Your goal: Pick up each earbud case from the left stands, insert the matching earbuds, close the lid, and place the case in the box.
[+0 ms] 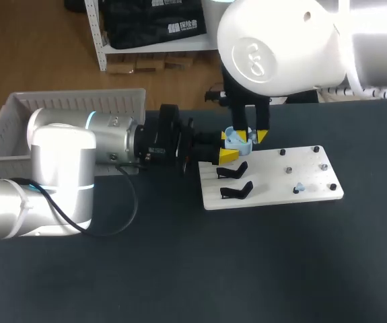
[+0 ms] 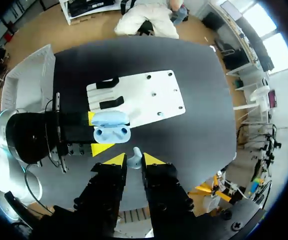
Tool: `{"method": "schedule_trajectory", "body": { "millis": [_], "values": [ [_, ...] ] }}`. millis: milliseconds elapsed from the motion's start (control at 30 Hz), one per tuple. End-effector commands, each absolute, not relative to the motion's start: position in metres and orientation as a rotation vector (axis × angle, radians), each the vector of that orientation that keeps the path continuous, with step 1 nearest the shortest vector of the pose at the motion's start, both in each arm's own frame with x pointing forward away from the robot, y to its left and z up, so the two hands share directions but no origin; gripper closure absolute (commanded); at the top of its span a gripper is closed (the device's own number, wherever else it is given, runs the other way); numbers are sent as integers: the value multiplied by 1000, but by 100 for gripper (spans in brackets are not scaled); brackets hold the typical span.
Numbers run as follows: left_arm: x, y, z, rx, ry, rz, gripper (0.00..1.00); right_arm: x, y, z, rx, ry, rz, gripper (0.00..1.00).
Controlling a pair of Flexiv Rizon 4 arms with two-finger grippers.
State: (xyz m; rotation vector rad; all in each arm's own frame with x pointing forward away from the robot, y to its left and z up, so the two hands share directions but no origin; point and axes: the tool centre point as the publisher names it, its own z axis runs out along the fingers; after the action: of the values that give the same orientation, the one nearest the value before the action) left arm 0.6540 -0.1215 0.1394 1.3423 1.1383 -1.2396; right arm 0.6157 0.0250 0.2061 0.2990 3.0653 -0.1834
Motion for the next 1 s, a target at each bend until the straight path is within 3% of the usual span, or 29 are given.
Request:
{"method": "schedule_trajectory", "body": {
  "millis": [33, 733, 1000],
  "values": [
    [653, -121, 139, 1338, 1135, -1236, 100, 616, 32, 217, 580, 3021, -101, 100],
    [653, -121, 139, 1338, 1135, -1236, 100, 619, 39, 217, 645, 2998, -111, 100],
    [653, -121, 139, 1338, 1135, -1236, 100, 637, 40, 213, 953, 2897, -149, 100]
  ]
}}
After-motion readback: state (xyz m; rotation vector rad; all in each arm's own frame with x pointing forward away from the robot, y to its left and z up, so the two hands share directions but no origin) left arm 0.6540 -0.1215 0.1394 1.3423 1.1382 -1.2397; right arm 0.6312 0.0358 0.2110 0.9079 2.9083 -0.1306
